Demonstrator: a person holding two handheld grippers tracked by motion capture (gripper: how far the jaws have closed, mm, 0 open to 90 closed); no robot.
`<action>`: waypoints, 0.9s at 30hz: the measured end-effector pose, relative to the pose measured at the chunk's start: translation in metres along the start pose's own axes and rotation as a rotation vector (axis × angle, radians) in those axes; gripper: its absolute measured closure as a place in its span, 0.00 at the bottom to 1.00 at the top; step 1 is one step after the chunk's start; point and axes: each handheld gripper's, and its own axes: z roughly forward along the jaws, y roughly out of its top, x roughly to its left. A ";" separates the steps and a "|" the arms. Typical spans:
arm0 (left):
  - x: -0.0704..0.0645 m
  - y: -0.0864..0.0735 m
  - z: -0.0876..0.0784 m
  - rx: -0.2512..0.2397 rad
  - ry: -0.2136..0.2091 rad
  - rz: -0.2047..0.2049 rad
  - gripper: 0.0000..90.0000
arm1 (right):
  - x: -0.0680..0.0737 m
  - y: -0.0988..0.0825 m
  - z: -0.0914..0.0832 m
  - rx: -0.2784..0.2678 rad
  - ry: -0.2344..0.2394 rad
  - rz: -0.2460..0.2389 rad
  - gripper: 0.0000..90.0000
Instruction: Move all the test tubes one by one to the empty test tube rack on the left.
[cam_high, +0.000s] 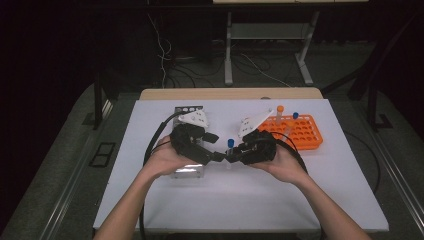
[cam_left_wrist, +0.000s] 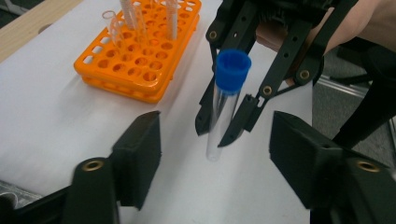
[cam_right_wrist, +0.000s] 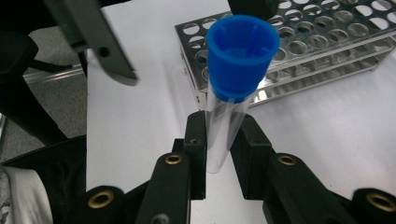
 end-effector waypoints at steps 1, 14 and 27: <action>0.000 0.001 0.001 0.006 -0.004 0.002 0.37 | 0.000 0.000 0.000 0.000 0.000 0.000 0.84; 0.003 0.017 0.012 0.088 -0.041 0.045 0.74 | 0.005 0.006 0.014 0.014 0.014 -0.016 0.84; 0.008 0.022 0.006 0.068 -0.043 0.042 0.83 | 0.002 0.004 0.009 -0.029 -0.006 0.013 0.73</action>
